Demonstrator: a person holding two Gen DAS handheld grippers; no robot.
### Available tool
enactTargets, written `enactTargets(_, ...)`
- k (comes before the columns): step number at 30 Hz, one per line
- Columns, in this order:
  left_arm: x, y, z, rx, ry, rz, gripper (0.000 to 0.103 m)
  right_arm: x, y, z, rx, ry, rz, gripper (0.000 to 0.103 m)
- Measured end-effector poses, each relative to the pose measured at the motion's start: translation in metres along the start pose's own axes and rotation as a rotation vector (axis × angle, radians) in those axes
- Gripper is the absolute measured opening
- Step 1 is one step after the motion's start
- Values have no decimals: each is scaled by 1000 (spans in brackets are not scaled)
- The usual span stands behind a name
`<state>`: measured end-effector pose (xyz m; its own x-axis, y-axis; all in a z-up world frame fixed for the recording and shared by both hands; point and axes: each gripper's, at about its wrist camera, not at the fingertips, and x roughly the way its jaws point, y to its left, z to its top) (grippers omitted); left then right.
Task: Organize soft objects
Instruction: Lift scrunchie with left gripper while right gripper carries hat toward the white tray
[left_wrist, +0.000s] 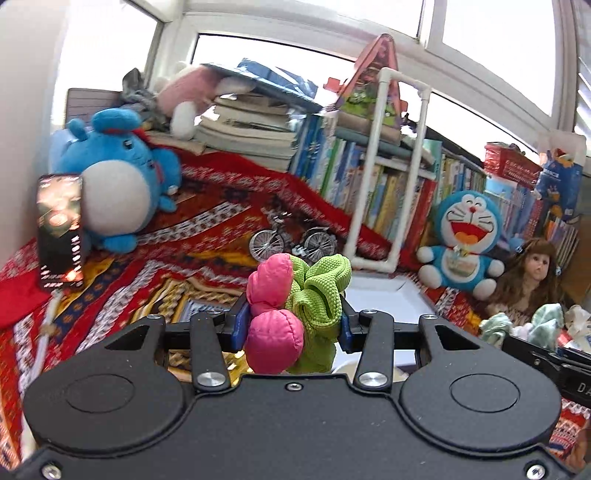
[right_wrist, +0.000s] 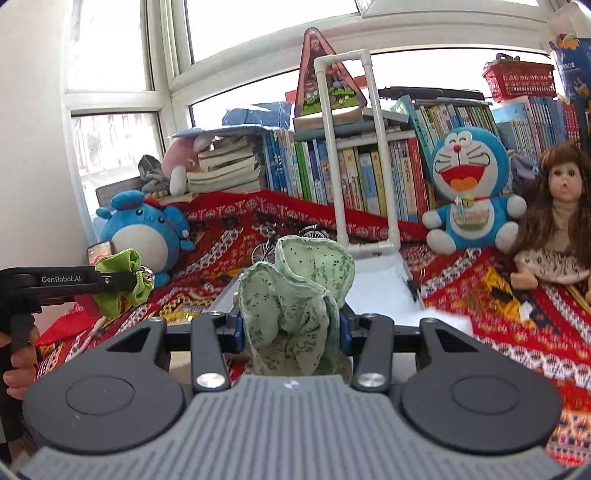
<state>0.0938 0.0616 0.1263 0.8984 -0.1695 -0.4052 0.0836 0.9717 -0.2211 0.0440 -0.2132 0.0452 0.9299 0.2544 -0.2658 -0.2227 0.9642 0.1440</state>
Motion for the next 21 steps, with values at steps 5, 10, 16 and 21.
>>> enactTargets(5, 29, -18, 22, 24, 45, -55, 43, 16, -7, 21, 9, 7, 7, 51)
enactTargets(10, 70, -34, 39, 67, 163, -113, 44, 42, -14, 39, 3, 49, 2, 51)
enactTargets(16, 114, -45, 56, 90, 276, -122, 44, 75, -18, 52, -33, 113, -15, 52)
enactTargets(21, 158, -43, 61, 63, 406, -111, 44, 105, -26, 57, 1, 191, -19, 52)
